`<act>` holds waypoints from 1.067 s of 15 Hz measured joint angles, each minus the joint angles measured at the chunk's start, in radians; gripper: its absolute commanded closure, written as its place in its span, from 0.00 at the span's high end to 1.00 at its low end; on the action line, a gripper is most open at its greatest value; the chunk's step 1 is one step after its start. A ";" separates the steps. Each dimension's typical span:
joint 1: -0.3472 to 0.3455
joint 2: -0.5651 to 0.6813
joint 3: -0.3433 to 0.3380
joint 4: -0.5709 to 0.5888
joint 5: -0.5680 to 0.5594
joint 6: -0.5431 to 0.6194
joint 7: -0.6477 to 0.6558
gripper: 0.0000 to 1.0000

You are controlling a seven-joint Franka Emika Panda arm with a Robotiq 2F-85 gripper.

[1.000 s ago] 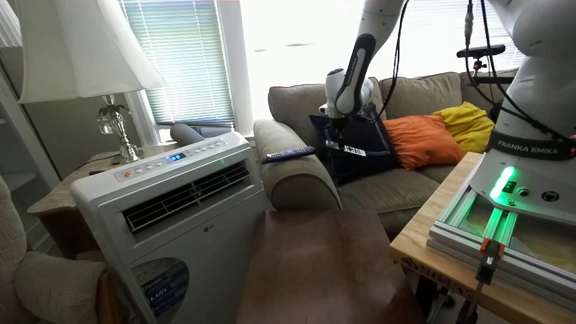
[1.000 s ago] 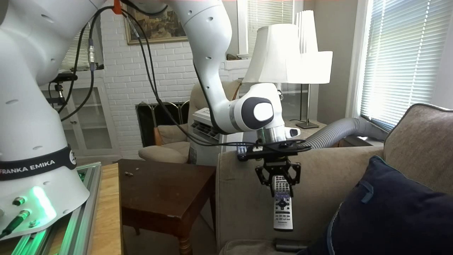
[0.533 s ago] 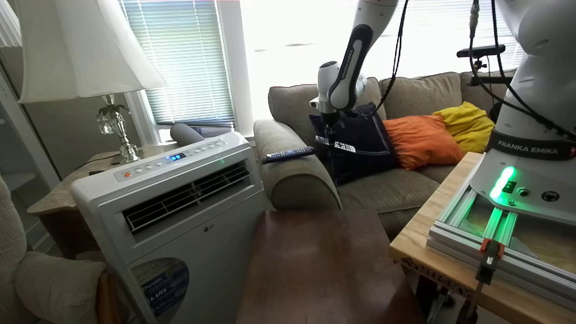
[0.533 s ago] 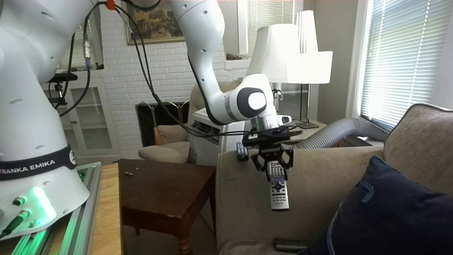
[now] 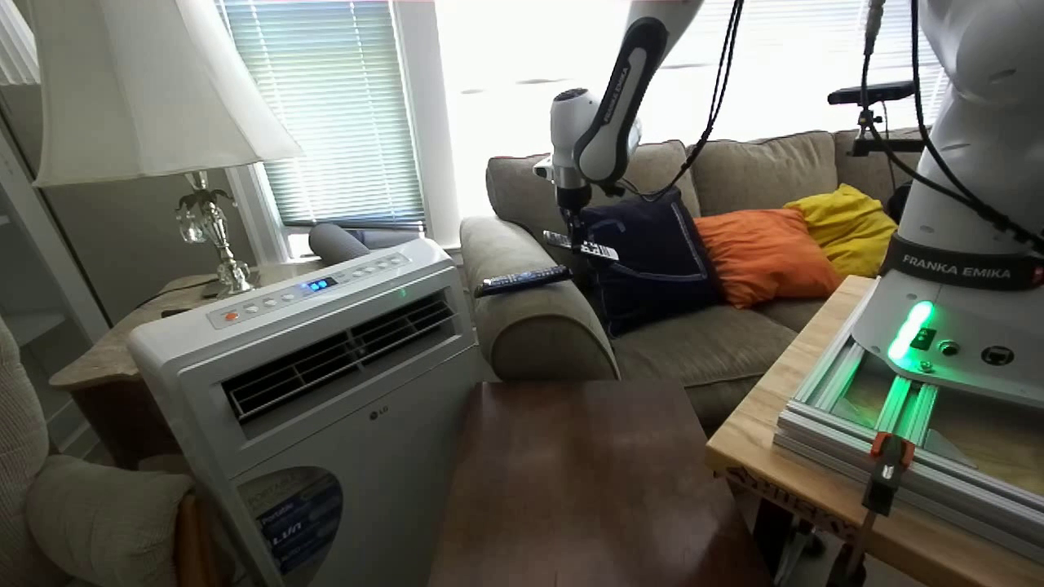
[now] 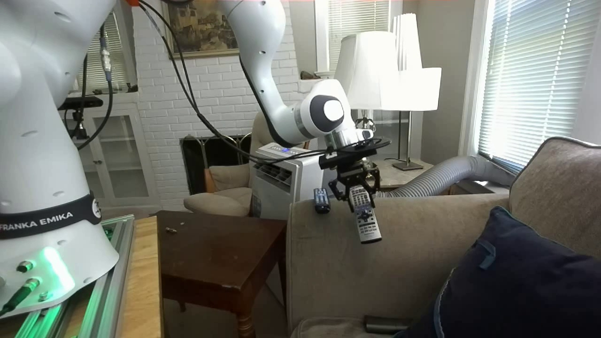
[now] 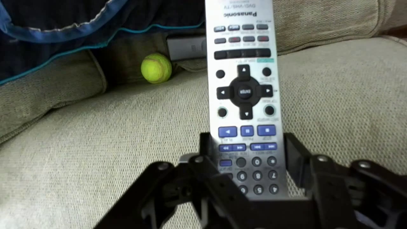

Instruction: Pick the remotes on the seat and put them on the arm of the sofa

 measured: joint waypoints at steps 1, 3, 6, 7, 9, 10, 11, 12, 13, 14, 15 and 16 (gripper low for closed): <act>0.013 -0.010 0.002 0.002 -0.006 -0.018 0.000 0.32; 0.037 -0.026 0.007 0.012 -0.018 -0.069 0.000 0.32; 0.065 -0.040 0.021 0.041 -0.023 -0.148 0.000 0.32; 0.069 -0.041 0.030 0.055 -0.023 -0.175 -0.001 0.32; 0.070 -0.041 0.057 0.086 -0.023 -0.238 -0.008 0.32; 0.069 -0.041 0.072 0.102 -0.023 -0.267 -0.011 0.32; 0.069 -0.041 0.088 0.118 -0.023 -0.294 -0.014 0.32; 0.069 -0.040 0.102 0.133 -0.023 -0.315 -0.016 0.32; 0.069 -0.038 0.114 0.146 -0.023 -0.329 -0.016 0.32; 0.070 -0.035 0.125 0.159 -0.023 -0.338 -0.017 0.32; 0.070 -0.030 0.133 0.171 -0.023 -0.346 -0.017 0.32; 0.070 -0.023 0.140 0.184 -0.023 -0.354 -0.017 0.32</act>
